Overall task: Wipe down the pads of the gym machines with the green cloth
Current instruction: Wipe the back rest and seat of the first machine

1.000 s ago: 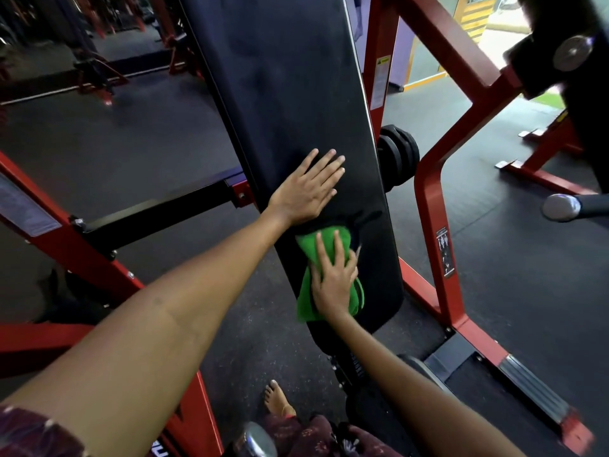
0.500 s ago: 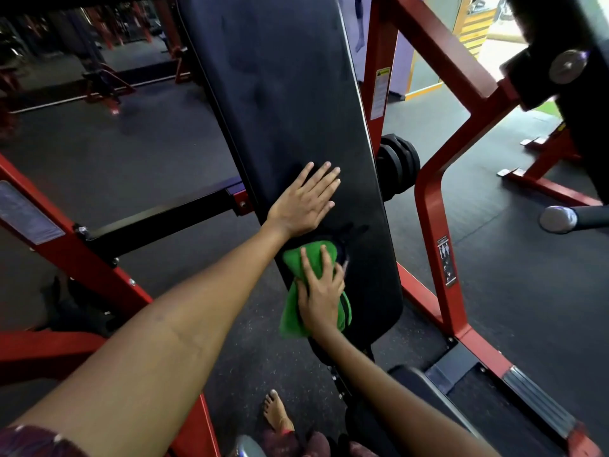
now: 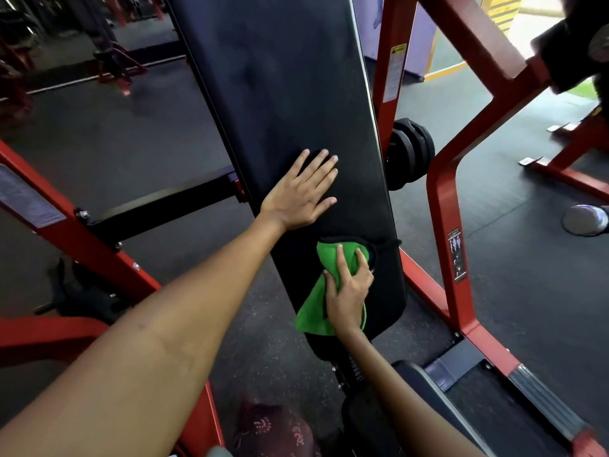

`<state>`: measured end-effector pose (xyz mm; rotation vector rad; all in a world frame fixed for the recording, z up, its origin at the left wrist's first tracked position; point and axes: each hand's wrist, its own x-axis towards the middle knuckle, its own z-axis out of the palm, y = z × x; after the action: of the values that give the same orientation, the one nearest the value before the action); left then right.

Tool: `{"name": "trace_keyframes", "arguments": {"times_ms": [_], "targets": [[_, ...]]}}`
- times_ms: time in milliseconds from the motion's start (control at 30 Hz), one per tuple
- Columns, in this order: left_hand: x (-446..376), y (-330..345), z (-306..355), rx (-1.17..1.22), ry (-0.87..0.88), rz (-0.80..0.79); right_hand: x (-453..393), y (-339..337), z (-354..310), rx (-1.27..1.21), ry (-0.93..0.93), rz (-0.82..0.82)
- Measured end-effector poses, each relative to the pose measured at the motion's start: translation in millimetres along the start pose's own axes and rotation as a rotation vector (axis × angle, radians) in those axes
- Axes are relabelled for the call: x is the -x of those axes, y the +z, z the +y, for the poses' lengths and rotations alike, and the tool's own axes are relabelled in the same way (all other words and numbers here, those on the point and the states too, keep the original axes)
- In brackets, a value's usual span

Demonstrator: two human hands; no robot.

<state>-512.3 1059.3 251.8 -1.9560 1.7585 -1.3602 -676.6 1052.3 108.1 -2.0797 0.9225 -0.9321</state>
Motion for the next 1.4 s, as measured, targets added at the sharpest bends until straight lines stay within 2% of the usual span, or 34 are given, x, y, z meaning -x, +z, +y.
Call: {"name": "trace_keyframes", "arguments": {"times_ms": [100,200,233,300,333,400,433,500,600,667,767,833,933,1000,1100,1167,1233,1333,1400], "targets": [[-1,-1,0,-0.002,0.001,-0.015,14,5,-5,0.087,-0.148,-0.054],[-1,-2,0,-0.052,-0.019,-0.069,28,1,19,0.163,-0.309,-0.115],[0,-2,1,-0.076,-0.025,-0.080,26,-2,26,0.142,-0.301,-0.132],[0,-3,2,-0.115,-0.072,-0.080,11,-9,26,0.050,-0.162,-0.094],[-2,-4,2,-0.114,-0.147,-0.076,-1,-9,19,0.001,-0.055,-0.056],[-3,-8,7,-0.023,-0.407,-0.049,-18,-8,1,-0.061,0.130,-0.013],[-2,-8,12,0.034,-0.529,-0.027,-23,-7,-5,-0.053,0.138,0.003],[5,-5,25,0.086,-0.610,-0.017,-19,-7,-9,0.014,0.039,-0.028],[25,2,42,0.054,-0.537,-0.032,-8,-12,20,0.159,-0.233,-0.122],[27,6,44,0.029,-0.543,-0.048,-12,-22,42,0.259,-0.350,-0.163],[26,6,49,0.028,-0.563,-0.058,-35,-40,54,0.250,-0.335,-0.208],[30,9,50,0.053,-0.581,-0.011,-57,-48,50,0.169,-0.234,-0.151],[31,10,52,0.102,-0.793,0.121,-76,-46,40,0.119,-0.183,-0.094],[31,11,56,0.111,-0.980,0.185,-66,-38,37,0.150,-0.280,-0.075],[37,15,66,0.133,-1.151,0.233,-32,-19,57,0.252,-0.668,-0.034],[43,14,77,0.216,-1.232,0.235,-22,-18,76,0.323,-0.834,-0.055],[54,12,97,0.291,-1.275,0.206,-31,-24,81,0.258,-0.746,-0.032],[75,14,129,0.435,-1.234,0.215,-51,-23,66,0.065,-0.432,0.016],[83,16,136,0.515,-1.191,0.267,-54,-20,54,0.072,-0.447,0.011]]}}
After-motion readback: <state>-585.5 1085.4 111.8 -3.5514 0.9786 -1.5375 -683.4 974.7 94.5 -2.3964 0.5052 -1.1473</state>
